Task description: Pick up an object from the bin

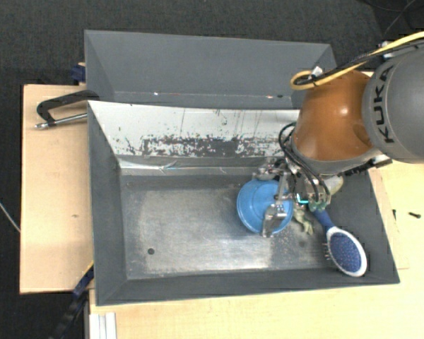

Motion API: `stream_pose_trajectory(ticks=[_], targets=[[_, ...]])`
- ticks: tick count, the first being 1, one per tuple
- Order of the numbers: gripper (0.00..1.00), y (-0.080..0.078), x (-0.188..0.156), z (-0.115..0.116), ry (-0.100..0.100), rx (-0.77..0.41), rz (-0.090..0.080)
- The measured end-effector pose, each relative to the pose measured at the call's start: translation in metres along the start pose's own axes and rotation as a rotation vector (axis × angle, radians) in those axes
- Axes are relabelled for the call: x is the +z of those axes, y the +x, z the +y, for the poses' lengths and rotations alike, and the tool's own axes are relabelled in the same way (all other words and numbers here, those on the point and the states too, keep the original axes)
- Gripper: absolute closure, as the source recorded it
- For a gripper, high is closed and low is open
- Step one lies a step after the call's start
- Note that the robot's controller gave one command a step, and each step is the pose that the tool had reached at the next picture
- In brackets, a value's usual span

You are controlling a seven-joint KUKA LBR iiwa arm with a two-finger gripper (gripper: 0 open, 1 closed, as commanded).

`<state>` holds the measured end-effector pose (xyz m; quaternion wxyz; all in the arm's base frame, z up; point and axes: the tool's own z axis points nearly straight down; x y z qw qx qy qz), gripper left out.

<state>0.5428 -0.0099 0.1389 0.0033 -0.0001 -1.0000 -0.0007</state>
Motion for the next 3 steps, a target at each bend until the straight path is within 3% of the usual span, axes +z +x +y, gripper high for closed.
stream_pose_trajectory(ticks=[1,2,3], targets=[[0.00,-0.014,0.063,-0.090,-0.018,-0.205,0.000],[0.00,0.047,0.064,-0.034,0.006,-0.461,-0.017],[0.00,0.050,0.038,-0.009,0.005,-0.819,-0.014]])
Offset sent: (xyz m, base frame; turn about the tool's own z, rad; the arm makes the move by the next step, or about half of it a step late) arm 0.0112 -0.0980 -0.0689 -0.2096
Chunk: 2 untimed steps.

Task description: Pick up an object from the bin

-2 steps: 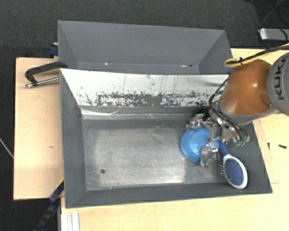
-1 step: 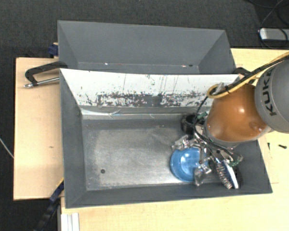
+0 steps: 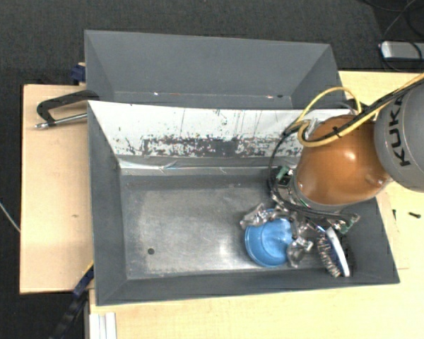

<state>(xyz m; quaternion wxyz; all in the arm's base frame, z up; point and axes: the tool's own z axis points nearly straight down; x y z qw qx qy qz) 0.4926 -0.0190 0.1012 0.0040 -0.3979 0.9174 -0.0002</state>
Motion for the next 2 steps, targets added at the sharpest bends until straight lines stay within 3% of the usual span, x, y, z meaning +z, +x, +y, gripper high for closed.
stream_pose_trajectory(ticks=[1,2], targets=[[0.00,-0.039,0.025,0.036,-0.001,-0.337,0.018],[0.00,-0.069,0.026,0.031,-0.006,-0.137,0.026]])
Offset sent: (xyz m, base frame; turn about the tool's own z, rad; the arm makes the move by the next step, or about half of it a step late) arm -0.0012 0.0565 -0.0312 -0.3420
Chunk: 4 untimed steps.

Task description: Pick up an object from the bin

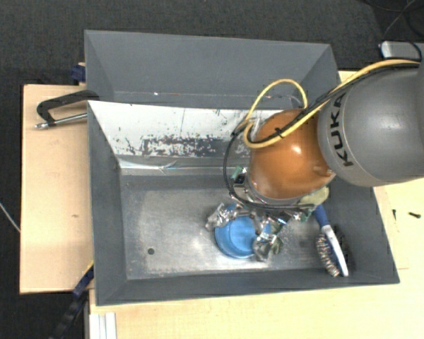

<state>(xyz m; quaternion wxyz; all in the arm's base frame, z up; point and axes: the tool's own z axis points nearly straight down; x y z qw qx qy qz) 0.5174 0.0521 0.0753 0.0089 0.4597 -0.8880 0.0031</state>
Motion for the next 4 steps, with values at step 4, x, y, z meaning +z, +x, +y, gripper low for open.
stream_pose_trajectory(ticks=[4], targets=[[1.00,-0.005,-0.107,-0.002,0.010,0.007,-0.028]])
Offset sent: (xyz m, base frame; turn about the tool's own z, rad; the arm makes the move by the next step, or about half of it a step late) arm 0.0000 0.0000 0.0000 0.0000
